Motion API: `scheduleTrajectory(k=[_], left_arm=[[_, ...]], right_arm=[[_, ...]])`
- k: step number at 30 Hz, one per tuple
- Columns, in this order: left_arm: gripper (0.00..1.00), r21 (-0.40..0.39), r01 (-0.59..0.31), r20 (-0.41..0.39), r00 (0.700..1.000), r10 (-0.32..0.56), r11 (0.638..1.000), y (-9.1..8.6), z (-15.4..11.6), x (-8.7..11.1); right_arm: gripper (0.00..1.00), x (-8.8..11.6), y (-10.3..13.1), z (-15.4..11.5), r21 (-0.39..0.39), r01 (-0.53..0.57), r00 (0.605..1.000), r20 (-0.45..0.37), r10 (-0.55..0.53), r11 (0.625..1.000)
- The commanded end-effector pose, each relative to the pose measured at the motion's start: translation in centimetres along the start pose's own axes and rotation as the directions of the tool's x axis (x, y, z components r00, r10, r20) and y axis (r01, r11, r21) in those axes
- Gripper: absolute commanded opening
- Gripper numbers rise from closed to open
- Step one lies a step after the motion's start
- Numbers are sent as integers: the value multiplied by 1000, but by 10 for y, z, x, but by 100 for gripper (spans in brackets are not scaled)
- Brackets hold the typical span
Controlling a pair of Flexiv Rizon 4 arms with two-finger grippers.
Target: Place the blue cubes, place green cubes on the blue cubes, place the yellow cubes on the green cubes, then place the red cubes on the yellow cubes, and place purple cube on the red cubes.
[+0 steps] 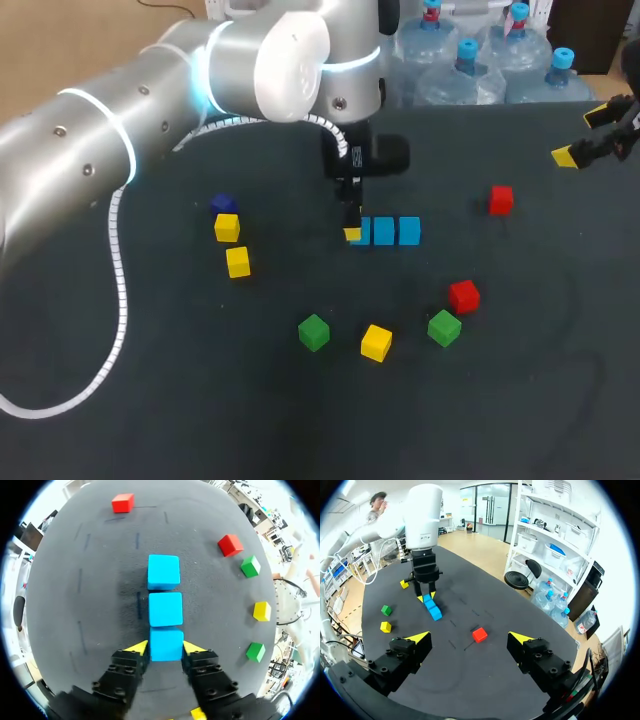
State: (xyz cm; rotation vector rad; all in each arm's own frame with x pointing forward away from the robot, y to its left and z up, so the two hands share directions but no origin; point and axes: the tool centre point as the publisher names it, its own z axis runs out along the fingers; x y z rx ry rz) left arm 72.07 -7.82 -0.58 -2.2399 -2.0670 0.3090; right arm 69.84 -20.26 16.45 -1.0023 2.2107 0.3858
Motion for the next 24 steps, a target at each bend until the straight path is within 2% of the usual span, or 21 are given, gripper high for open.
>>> scheduleTrajectory(k=[1, 8, 15, 19, 22, 24], left_arm=[[100, 5, 5, -5, 1000, -5, 1000, 2, 2, -1], [100, -14, 38, -5, 999, -38, 999, 4, -3, 6], [100, -54, 179, 114, 979, -172, 982, 0, -30, 27], [100, -45, 248, 209, 950, -233, 968, -12, -53, 46], [100, -13, 304, 285, 914, -288, 952, -18, -70, 59], [100, -31, 331, 325, 896, -303, 943, -18, -82, 66]], right_arm=[[100, 0, 0, 0, 0, 0, 1000, 1, 0, 1000], [100, 0, 0, 0, 0, 0, 1000, 1, 0, 1000], [100, 0, 0, 0, 0, 0, 1000, 1, 0, 1000], [100, 0, 0, 0, 0, 0, 1000, 1, 0, 1000], [100, 0, 0, 0, 0, 0, 1000, 1, 0, 1000], [100, 0, 0, 0, 0, 0, 1000, 1, 0, 1000]])
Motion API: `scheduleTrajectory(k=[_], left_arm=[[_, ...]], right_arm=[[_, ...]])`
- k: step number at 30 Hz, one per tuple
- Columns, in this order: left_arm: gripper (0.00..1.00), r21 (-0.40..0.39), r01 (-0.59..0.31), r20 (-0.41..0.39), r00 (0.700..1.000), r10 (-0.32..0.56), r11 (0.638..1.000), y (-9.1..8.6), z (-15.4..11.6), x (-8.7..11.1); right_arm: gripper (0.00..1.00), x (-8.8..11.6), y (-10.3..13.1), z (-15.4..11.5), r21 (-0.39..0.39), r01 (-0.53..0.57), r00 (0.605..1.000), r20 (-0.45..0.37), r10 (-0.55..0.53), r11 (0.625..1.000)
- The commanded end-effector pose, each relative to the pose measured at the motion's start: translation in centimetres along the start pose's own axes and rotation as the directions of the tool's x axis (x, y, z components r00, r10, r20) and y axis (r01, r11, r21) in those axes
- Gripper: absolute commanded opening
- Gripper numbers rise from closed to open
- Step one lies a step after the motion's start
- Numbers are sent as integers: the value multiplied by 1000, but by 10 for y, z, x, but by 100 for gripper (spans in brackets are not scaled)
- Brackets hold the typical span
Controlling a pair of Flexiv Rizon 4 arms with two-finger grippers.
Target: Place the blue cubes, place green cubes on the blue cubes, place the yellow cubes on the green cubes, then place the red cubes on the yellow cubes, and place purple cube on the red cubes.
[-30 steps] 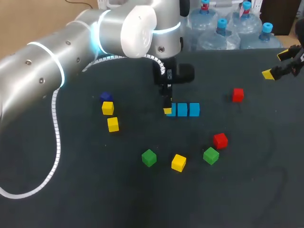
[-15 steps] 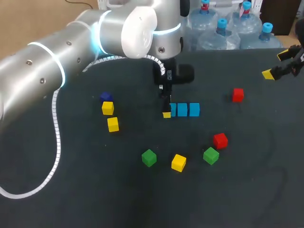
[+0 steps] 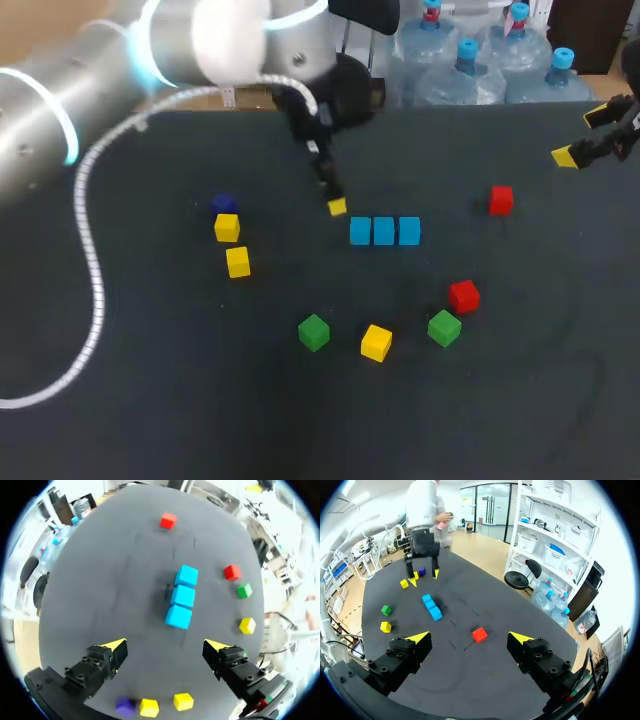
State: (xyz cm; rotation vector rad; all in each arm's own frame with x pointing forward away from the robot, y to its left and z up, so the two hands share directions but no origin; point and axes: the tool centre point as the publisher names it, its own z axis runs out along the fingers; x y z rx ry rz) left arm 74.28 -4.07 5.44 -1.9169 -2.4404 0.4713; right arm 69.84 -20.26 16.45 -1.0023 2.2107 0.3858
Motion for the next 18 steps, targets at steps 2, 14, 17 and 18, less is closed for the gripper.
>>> scheduleTrajectory(k=[2, 14, 17, 18], left_arm=[[100, -74, 37, 212, 977, -21, 997, -14, -33, 37], [100, -163, 231, 521, 846, -115, 959, -3, -109, 54], [100, -170, 278, 550, 823, -143, 945, 1, -112, 65], [100, -172, 297, 564, 812, -153, 939, 1, -113, 69]], right_arm=[[100, 0, 0, 0, 0, 0, 1000, 1, 0, 1000], [100, 0, 0, 0, 0, 0, 1000, 1, 0, 1000], [100, 0, 0, 0, 0, 0, 1000, 1, 0, 1000], [100, 0, 0, 0, 0, 0, 1000, 1, 0, 1000]])
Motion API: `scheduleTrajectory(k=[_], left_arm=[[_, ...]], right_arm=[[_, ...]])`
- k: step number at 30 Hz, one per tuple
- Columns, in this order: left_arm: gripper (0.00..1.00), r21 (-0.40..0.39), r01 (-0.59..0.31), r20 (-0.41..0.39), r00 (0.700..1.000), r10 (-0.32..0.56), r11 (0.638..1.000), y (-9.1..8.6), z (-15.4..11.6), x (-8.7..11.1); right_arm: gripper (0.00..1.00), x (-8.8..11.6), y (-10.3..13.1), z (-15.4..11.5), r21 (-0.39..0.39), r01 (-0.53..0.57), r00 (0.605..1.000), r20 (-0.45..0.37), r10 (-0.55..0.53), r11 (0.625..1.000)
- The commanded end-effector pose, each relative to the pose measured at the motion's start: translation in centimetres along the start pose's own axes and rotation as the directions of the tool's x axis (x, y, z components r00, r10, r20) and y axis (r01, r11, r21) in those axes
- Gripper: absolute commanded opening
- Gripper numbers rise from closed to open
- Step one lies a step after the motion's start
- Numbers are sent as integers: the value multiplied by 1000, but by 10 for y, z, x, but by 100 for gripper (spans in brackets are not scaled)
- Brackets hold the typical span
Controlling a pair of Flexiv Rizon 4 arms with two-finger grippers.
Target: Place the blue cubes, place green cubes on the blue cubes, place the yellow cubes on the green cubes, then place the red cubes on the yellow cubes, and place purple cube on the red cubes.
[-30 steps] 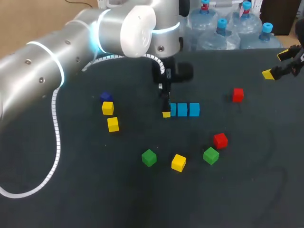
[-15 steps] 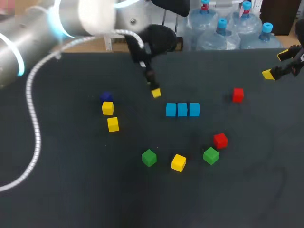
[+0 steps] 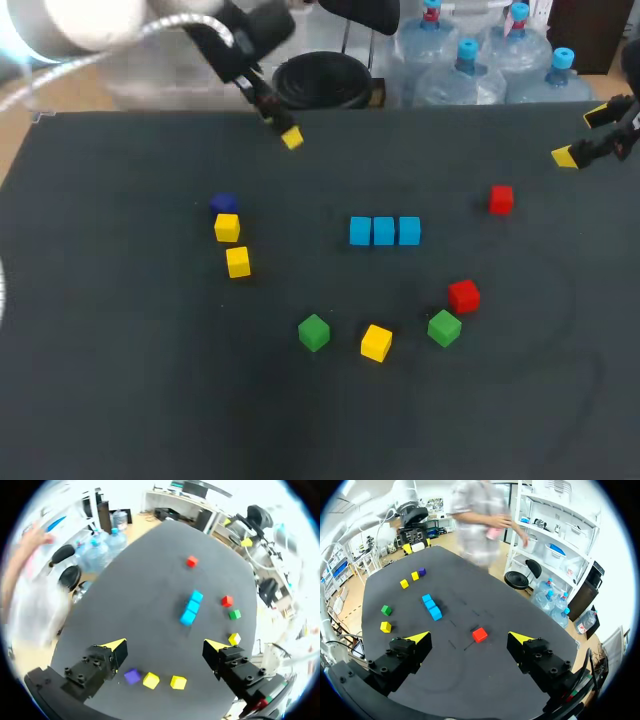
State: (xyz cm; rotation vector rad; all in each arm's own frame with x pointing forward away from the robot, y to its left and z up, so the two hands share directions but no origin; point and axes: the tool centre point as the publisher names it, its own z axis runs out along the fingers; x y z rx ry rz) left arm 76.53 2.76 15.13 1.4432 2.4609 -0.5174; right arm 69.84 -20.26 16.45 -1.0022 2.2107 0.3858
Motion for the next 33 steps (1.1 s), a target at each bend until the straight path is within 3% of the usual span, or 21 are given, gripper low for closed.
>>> scheduleTrajectory(k=[1, 11, 19, 23, 33], left_arm=[[100, -90, 62, 336, 941, -28, 994, -3, -10, 31], [100, -142, 183, 556, 828, -74, 973, -1, -62, 44], [100, -208, 257, 686, 726, -47, 944, 3, -75, 56], [100, -201, 275, 708, 704, -55, 940, 9, -71, 60], [100, -174, 299, 715, 694, -88, 938, 19, -79, 59]], right_arm=[[100, 0, 0, 0, 0, 0, 1000, 1, 0, 1000], [100, 0, 0, 0, 0, 0, 1000, 1, 0, 1000], [100, 0, 0, 0, 0, 0, 1000, 1, 0, 1000], [100, 0, 0, 0, 0, 0, 1000, 1, 0, 1000], [100, 0, 0, 0, 0, 0, 1000, 1, 0, 1000]])
